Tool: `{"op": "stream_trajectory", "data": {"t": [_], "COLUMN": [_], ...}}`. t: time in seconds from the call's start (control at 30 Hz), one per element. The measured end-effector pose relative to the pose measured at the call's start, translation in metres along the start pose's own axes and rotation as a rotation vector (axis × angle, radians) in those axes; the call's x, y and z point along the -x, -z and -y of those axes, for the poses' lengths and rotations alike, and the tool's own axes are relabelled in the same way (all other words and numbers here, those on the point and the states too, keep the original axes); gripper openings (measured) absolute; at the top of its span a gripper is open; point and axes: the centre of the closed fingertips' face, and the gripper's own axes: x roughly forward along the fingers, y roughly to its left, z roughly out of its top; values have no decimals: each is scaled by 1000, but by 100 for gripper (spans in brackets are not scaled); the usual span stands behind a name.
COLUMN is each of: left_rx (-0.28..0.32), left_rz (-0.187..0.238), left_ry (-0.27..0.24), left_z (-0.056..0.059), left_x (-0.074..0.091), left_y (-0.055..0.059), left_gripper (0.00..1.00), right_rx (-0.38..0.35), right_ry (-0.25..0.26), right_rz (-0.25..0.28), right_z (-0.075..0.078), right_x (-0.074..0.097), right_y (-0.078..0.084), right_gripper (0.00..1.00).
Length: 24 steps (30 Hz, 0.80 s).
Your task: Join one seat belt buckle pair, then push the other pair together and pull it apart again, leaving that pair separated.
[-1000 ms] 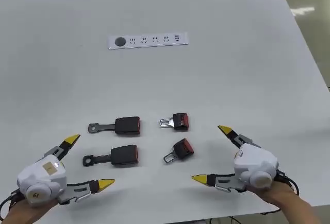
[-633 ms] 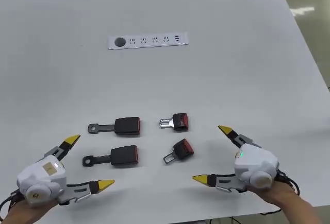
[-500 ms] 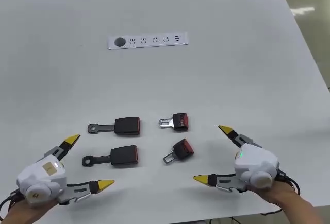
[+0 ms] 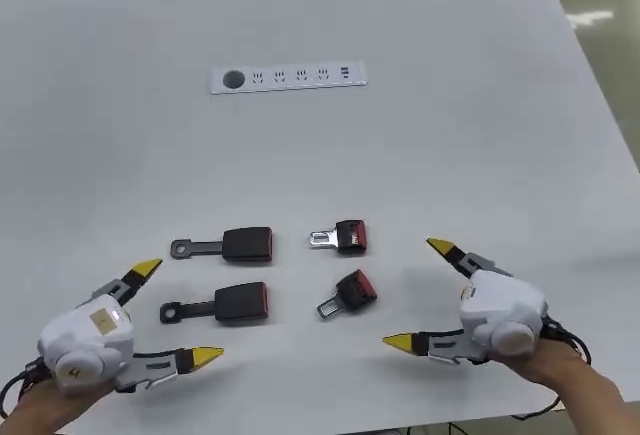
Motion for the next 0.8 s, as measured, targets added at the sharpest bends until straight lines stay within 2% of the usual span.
{"op": "stream_trajectory", "data": {"t": [0.4,0.6,0.8], "left_rx": [-41,-70,-96], "left_rz": [-36,-56,-78], "left_ry": [58,94,132], "left_z": [2,7,10], "left_x": [-8,-13,-18], "left_y": [-2,-6,-4], "left_gripper": [87,81,76], "right_rx": [94,135,178], "right_ry": [-81,-126,-169], "right_rz": [-45,-72,-93], "right_z": [1,-2,-5], "right_x": [-4,-8,-11], "right_y": [1,2,3], "right_gripper": [86,80,75]}}
